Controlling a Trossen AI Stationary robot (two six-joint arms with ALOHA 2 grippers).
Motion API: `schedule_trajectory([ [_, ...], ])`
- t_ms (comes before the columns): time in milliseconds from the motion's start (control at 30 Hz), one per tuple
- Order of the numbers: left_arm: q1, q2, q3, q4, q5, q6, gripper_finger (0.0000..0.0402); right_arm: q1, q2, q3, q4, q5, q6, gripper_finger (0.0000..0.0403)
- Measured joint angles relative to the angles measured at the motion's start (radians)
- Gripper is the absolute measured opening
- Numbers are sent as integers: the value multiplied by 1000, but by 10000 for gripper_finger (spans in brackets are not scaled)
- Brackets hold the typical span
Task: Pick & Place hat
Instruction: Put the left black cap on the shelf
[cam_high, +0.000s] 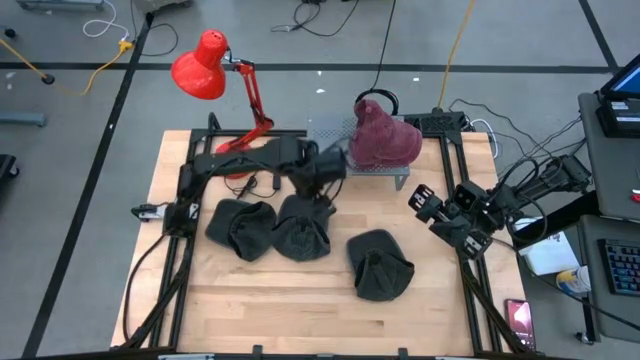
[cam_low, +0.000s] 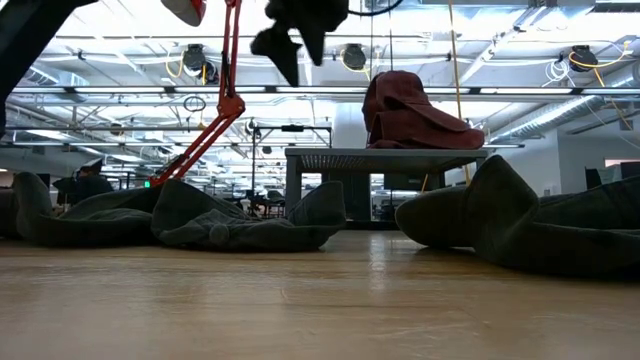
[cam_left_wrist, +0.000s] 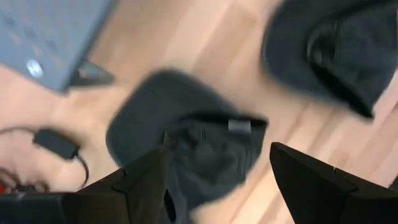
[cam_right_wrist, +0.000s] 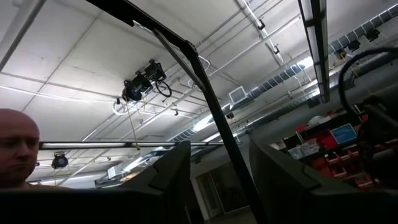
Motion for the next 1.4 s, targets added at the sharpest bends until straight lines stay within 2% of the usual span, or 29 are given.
schedule_trajectory([
  [167,-94,0,0,-91,-16,43,284,0,0,0,0,0,0,155],
  [300,-170,-5,-3,-93,-2,101,286,0,0,0,0,0,0,155],
  [633,-323,-59,-66,-91,3,202,261,0,0,0,0,0,-3,155],
  [700,-350,-88,-124,-91,8,205,257,0,0,0,-2,9,-3,155],
  [867,-402,-207,-345,-93,-1,184,255,0,0,0,-59,106,-10,155],
  [967,-422,-280,-488,-85,-24,161,263,0,3,0,-84,109,-12,164],
  [1067,-436,-355,-629,-73,-26,150,278,0,12,0,-81,134,-11,193],
  [1267,-470,-475,-871,-40,-17,101,310,0,57,0,-81,205,-8,277],
  [1400,-491,-525,-1012,-22,-19,68,319,0,110,0,-82,209,-8,310],
])
